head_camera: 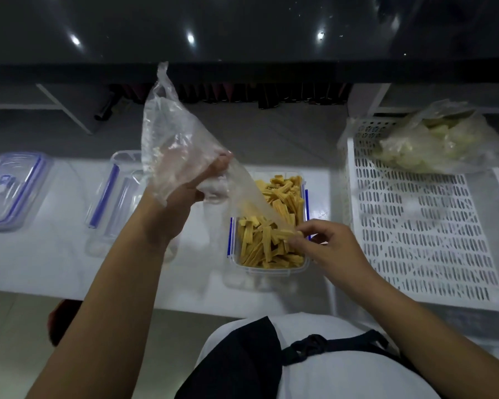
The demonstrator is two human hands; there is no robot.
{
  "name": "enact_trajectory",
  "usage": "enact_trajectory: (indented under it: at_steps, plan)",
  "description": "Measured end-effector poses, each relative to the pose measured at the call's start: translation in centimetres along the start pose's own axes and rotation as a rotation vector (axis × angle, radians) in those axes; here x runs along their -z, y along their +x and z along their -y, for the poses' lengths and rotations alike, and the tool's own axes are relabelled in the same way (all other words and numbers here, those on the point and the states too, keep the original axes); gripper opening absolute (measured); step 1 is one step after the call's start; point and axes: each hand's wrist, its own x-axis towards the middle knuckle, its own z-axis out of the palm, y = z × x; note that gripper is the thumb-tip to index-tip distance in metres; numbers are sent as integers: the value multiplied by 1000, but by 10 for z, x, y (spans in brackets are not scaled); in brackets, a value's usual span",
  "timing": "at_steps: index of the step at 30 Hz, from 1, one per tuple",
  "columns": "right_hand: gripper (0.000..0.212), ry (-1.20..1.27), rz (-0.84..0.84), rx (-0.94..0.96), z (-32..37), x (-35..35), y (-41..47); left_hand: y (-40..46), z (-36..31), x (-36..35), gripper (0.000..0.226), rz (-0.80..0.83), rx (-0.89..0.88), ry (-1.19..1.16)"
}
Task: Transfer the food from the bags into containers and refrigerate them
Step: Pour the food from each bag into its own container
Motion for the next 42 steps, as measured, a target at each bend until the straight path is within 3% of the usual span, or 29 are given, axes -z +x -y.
enact_trajectory:
  at_steps: [2, 3, 6, 11, 16, 20, 21, 24, 25, 28, 30, 33, 36, 39, 42]
  plan:
    - [5, -32, -2, 6, -5, 1, 0, -7, -13, -5, 24, 1, -65, -9]
    - [7, -59, -6, 14, -8, 1, -1, -10, -22, -7, 8, -19, -66, -28]
    - [5, -97, -25, 45, -15, -1, -5, -9, -29, 8, 37, -147, -101, -70]
    - [20, -549, -63, 309, -21, -7, -11, -15, -40, 14, 29, -230, -94, -27]
    - [15, -782, -81, 588, -19, -17, -5, -14, -35, 4, 18, -123, -51, -2]
    - [18, -858, 25, 632, -10, -34, 7, -10, -36, -2, 10, -122, -47, 46]
    - [22, -831, 36, 602, -6, -35, 9, -9, -36, -2, 6, -108, -47, 58]
    - [39, -493, -46, 405, 19, -27, 4, -6, -31, -3, 44, -32, -35, 185]
    - [50, -351, -72, 338, 32, -22, 1, -7, -33, -8, 47, -2, -45, 219]
    - [84, -128, -78, 315, 77, -5, -7, -10, -38, -31, 12, 68, -55, 466]
    - [94, -29, -48, 371, 106, 0, -12, -13, -43, -56, 19, 190, -116, 856]
    - [81, -45, -71, 425, 131, 2, -17, -12, -37, -82, 23, 307, -189, 1189]
    - [39, -231, -210, 410, 120, 1, -16, -12, -33, -90, 16, 334, -230, 1188]
    - [15, -195, -339, 311, 94, 2, -17, -11, -34, -91, 21, 398, -213, 857]
    - [8, -194, -418, 245, 72, 4, -23, -8, -32, -86, 43, 355, -84, 459]
